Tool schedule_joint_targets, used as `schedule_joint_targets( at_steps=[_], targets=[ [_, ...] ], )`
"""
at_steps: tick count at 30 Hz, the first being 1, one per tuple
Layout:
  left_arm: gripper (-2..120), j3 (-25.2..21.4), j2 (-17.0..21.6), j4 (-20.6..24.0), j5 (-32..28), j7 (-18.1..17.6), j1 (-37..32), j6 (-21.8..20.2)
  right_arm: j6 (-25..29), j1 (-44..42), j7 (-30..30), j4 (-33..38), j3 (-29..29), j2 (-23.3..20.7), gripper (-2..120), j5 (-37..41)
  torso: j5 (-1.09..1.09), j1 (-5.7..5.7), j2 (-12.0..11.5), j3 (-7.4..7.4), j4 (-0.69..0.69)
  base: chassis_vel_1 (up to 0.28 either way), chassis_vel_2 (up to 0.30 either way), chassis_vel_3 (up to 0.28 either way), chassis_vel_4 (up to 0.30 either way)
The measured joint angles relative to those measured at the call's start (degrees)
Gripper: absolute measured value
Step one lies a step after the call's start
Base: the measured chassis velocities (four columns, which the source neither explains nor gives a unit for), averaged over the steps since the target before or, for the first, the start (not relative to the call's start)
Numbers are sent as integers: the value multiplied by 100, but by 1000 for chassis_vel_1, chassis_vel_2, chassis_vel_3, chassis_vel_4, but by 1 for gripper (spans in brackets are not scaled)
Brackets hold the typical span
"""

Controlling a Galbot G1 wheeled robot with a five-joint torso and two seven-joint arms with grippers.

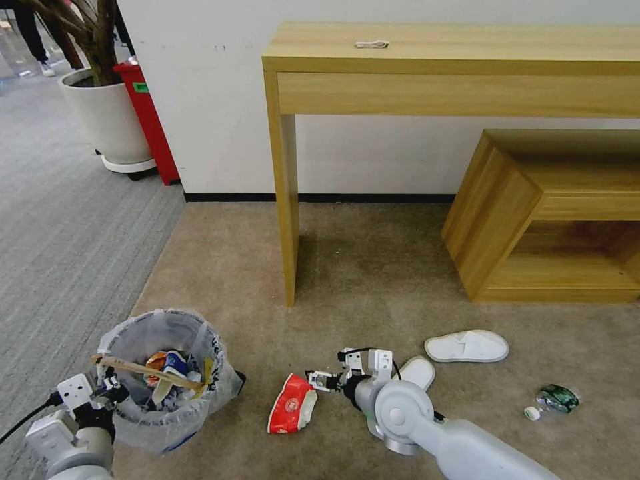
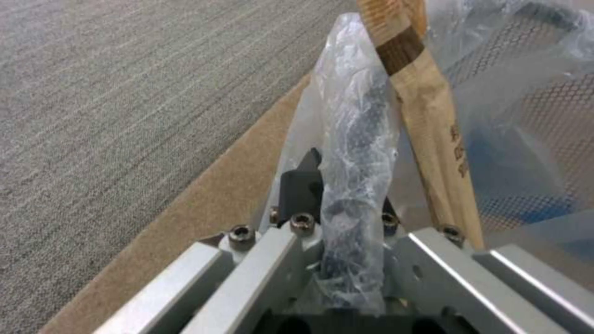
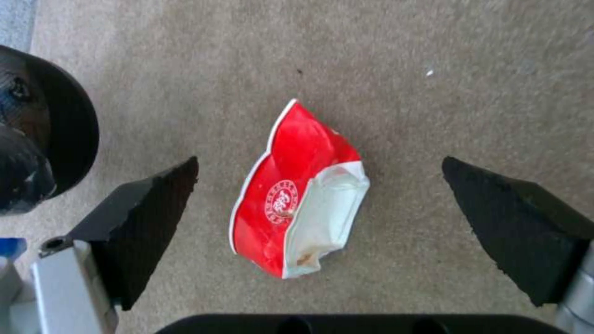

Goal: Pick up the trash bin and place the garbage on the floor into it.

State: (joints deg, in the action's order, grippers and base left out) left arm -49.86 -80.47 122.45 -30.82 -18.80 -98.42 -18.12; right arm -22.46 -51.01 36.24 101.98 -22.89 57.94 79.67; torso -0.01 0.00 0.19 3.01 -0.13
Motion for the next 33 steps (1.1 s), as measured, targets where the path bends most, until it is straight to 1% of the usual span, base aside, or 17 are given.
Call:
schedule_joint_targets(
  at_steps=[5,9,11,12,23,33],
  targets=[
    [0,12,-26,-59,44,18,7,63,-39,16,-3,-314,-103,240,100,-16,0,0,0,0,0,0,0,0,0],
    [0,15,-50,-74,83,36,-20,97,29,20,-82,-505,-185,399,100,-95,0,0,0,0,0,0,0,0,0],
    [0,16,-63,-83,105,40,-28,112,87,21,-87,-627,-256,575,100,-123,0,0,0,0,0,0,0,0,0],
    [0,16,-63,-83,105,40,-28,112,87,21,-87,-627,-256,575,100,-123,0,0,0,0,0,0,0,0,0],
    [0,0,-108,-59,138,42,-72,158,189,55,56,-1044,-471,1092,100,-281,0,0,0,1,0,0,0,0,0],
    [0,-11,-127,-24,151,47,-101,195,350,89,-13,-1457,-646,1237,100,-581,0,0,0,1,0,0,0,0,0]
  ],
)
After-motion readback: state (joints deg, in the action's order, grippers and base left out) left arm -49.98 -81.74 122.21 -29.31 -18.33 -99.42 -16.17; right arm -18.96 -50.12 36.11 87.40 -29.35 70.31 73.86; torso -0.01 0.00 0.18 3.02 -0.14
